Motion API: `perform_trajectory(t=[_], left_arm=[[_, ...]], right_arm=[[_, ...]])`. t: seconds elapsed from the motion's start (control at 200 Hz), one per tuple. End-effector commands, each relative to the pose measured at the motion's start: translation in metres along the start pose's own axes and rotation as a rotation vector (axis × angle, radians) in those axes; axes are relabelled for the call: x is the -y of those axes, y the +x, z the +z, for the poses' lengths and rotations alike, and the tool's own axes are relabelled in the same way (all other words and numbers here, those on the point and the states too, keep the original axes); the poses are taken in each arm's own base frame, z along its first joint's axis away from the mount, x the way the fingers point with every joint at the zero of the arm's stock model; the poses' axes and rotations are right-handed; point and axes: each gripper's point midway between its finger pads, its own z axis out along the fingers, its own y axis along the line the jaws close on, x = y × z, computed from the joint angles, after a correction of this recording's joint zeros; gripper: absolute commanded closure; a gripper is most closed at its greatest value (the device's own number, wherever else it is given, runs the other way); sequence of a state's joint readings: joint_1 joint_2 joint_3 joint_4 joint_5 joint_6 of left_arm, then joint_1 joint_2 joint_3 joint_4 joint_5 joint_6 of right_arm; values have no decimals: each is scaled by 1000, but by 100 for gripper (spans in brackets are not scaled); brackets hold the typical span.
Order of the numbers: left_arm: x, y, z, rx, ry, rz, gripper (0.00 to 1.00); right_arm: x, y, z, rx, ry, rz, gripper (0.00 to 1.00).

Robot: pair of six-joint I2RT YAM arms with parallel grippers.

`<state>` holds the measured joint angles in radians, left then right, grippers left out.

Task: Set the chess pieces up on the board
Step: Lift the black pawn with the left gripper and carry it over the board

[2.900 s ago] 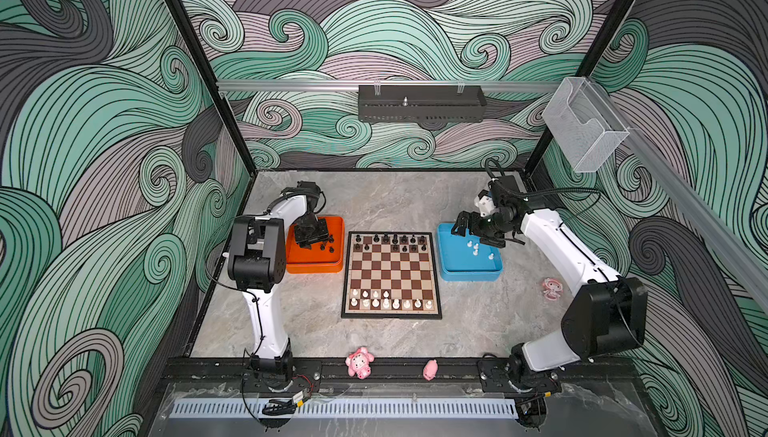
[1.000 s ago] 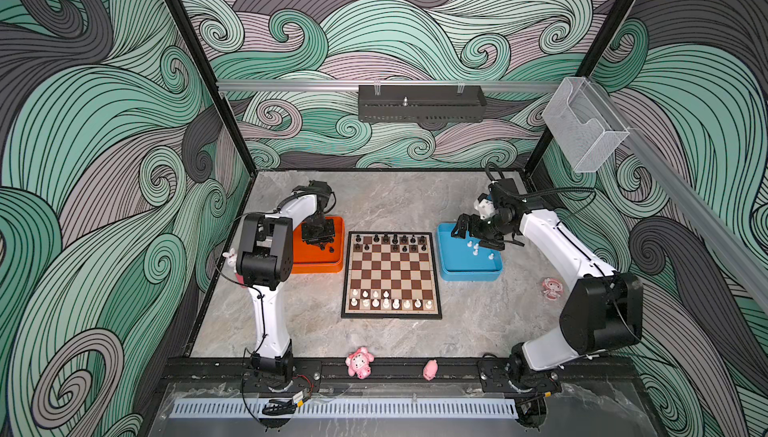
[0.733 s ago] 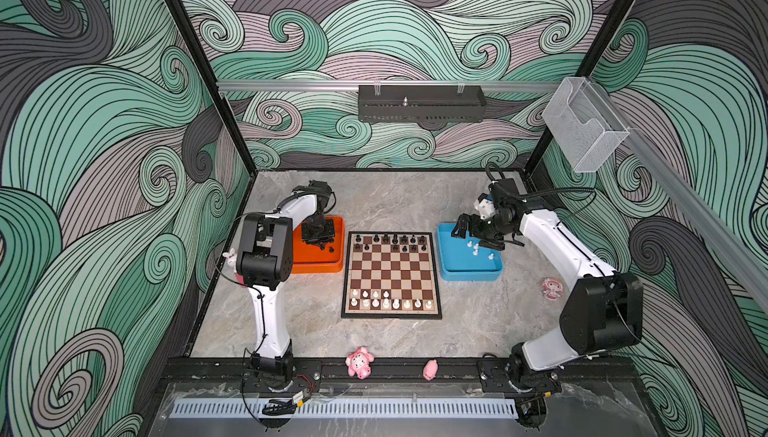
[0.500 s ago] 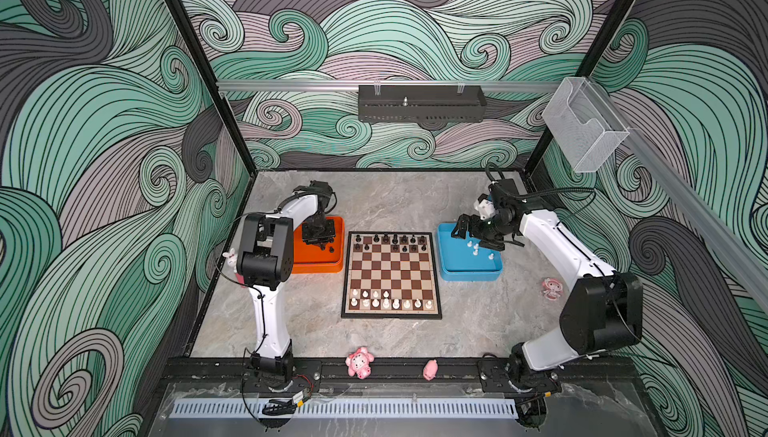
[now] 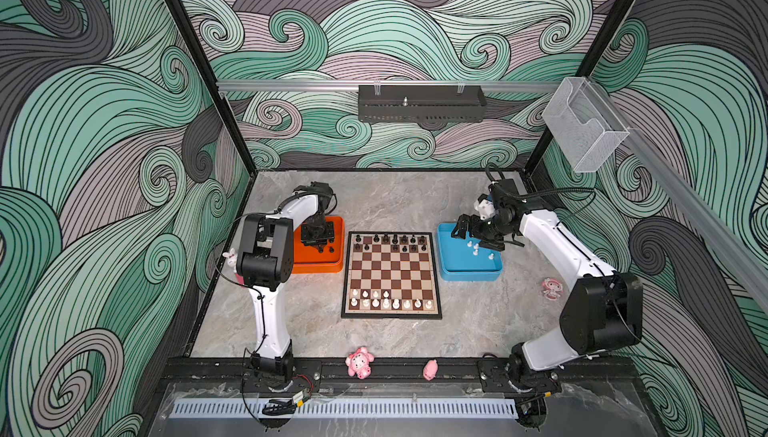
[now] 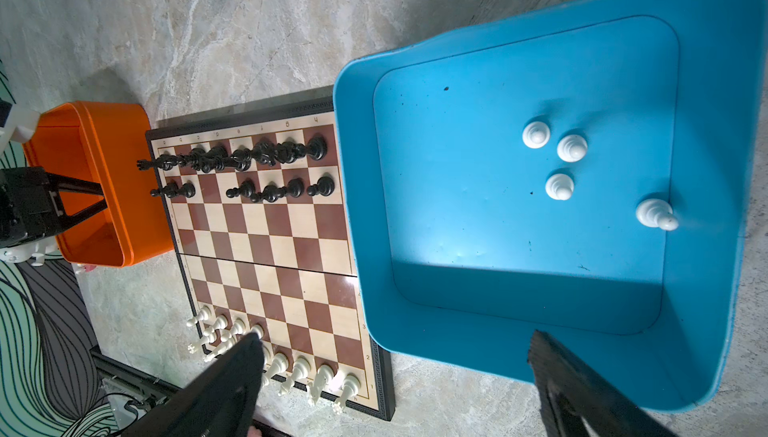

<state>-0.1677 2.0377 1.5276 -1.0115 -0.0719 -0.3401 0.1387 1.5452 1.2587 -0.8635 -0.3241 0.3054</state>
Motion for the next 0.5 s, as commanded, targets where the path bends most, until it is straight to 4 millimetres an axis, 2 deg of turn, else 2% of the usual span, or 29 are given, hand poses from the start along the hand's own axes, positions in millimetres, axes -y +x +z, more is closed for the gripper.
perform_trajectory(t=[0.0, 0.315, 0.41, 0.495], left_arm=[[-1, -3, -40, 61, -3, 16, 90], [16, -5, -91, 113, 15, 66, 90], [30, -5, -107, 136, 36, 95, 90], [51, -2, -118, 150, 75, 138, 90]], right_arm=[[0, 1, -1, 0, -13, -4, 0], [-1, 2, -3, 5, -18, -2, 0], [-1, 2, -4, 7, -19, -3, 0], [-2, 2, -5, 8, -22, -3, 0]])
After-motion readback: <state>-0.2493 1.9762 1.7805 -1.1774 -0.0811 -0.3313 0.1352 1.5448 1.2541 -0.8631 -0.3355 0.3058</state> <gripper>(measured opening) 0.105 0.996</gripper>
